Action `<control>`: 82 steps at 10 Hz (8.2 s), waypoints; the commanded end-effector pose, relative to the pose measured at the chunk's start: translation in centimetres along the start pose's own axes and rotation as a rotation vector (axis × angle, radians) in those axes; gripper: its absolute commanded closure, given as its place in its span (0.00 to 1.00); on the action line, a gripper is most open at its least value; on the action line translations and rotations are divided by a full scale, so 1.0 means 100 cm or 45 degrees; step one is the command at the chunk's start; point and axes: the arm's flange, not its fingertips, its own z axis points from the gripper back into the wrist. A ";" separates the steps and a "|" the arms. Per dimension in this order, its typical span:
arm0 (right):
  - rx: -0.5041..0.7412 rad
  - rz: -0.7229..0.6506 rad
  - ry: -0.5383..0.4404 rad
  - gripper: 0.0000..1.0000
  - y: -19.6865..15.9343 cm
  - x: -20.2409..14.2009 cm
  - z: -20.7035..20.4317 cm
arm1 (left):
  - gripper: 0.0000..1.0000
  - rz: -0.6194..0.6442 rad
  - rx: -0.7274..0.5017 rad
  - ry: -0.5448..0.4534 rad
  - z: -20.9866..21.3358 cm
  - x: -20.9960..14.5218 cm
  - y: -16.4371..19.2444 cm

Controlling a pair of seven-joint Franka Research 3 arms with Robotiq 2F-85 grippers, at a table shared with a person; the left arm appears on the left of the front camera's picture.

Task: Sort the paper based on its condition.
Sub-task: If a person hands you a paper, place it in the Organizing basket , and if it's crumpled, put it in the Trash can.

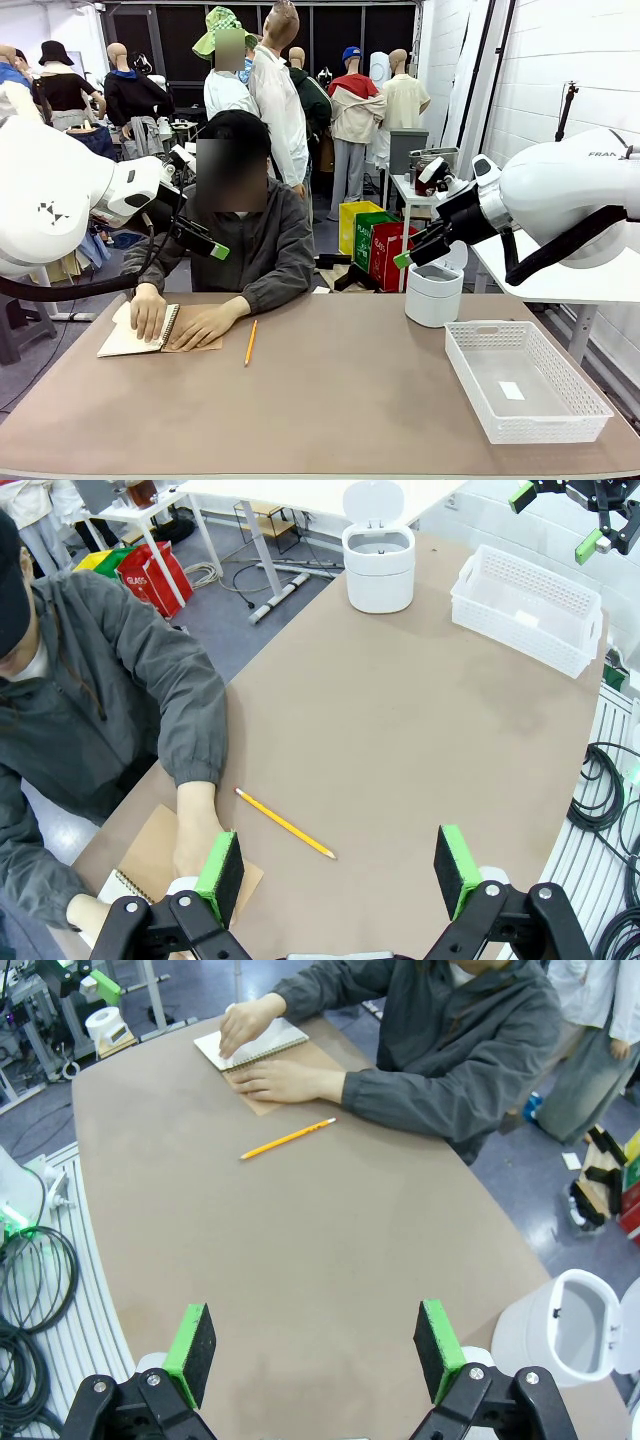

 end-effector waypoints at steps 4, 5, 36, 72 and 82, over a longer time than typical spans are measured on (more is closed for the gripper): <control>0.019 0.007 -0.014 0.00 -0.002 -0.002 -0.002 | 0.00 0.011 -0.005 0.004 0.000 0.000 0.000; 0.019 0.007 -0.014 0.00 -0.002 -0.002 -0.002 | 0.00 0.011 -0.005 0.004 0.000 0.000 0.000; 0.019 0.007 -0.014 0.00 -0.002 -0.002 -0.002 | 0.00 0.011 -0.005 0.004 0.000 0.000 0.000; 0.000 0.000 0.000 0.00 0.000 0.000 0.000 | 0.00 0.011 -0.005 0.004 0.000 0.000 0.000; 0.144 0.212 0.331 0.00 0.036 0.048 -0.125 | 0.00 0.011 -0.005 0.004 0.000 0.000 0.000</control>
